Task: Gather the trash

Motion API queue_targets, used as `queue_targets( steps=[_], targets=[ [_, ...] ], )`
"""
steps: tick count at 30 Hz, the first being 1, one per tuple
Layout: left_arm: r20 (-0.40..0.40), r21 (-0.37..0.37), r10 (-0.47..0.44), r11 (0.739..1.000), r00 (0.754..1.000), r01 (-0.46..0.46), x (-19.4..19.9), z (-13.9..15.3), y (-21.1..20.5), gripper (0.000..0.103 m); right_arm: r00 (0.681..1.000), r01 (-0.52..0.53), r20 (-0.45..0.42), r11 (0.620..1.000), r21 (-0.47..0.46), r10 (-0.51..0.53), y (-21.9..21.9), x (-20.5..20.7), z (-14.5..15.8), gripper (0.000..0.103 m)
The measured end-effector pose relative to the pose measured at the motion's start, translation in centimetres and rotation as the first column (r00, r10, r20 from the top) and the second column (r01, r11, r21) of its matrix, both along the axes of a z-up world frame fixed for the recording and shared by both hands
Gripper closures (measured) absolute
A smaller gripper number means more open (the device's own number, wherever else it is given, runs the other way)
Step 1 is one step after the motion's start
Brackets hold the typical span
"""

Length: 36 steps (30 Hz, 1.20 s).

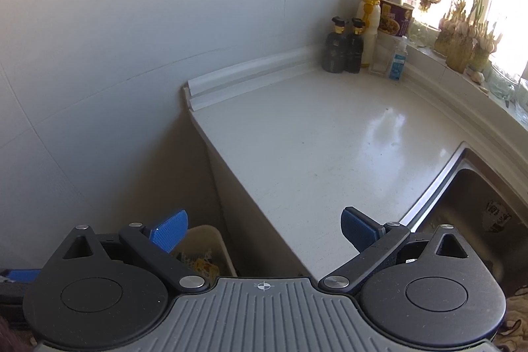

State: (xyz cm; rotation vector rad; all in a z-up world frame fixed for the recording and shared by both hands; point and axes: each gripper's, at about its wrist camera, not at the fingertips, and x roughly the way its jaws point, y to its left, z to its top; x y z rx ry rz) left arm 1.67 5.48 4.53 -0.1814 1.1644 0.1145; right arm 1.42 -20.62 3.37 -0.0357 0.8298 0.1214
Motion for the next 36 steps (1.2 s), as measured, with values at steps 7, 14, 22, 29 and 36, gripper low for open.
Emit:
queue_targets(
  steps=[7, 14, 22, 29, 36],
  targets=[
    [-0.024, 0.011, -0.025, 1.0, 0.999, 0.025, -0.1, -0.3, 0.2, 0.0, 0.983, -0.183, -0.017, 0.971, -0.154, 0.183, 2.4, -1.2, 1.0, 0.002],
    [-0.034, 0.016, -0.042, 0.999, 0.999, 0.043, -0.3, -0.3, 0.4, 0.0, 0.967, -0.248, -0.008, 0.943, -0.223, 0.253, 4.1, -2.1, 1.9, 0.002],
    [-0.038, 0.017, -0.038, 0.999, 0.999, 0.038, -0.1, -0.4, 0.7, 0.0, 0.956, -0.288, -0.027, 0.918, -0.273, 0.292, 5.0, -2.6, 1.9, 0.002],
    [-0.046, 0.01, -0.041, 0.999, 0.998, 0.042, -0.1, -0.5, 0.7, 0.0, 0.959, -0.28, -0.043, 0.921, -0.269, 0.279, 4.9, -1.8, 1.6, 0.002],
    [-0.049, 0.003, -0.041, 0.999, 0.998, 0.041, 0.0, -0.6, 0.9, 0.0, 0.96, -0.277, -0.043, 0.922, -0.272, 0.275, 5.2, -1.8, 1.6, 0.002]
  ],
)
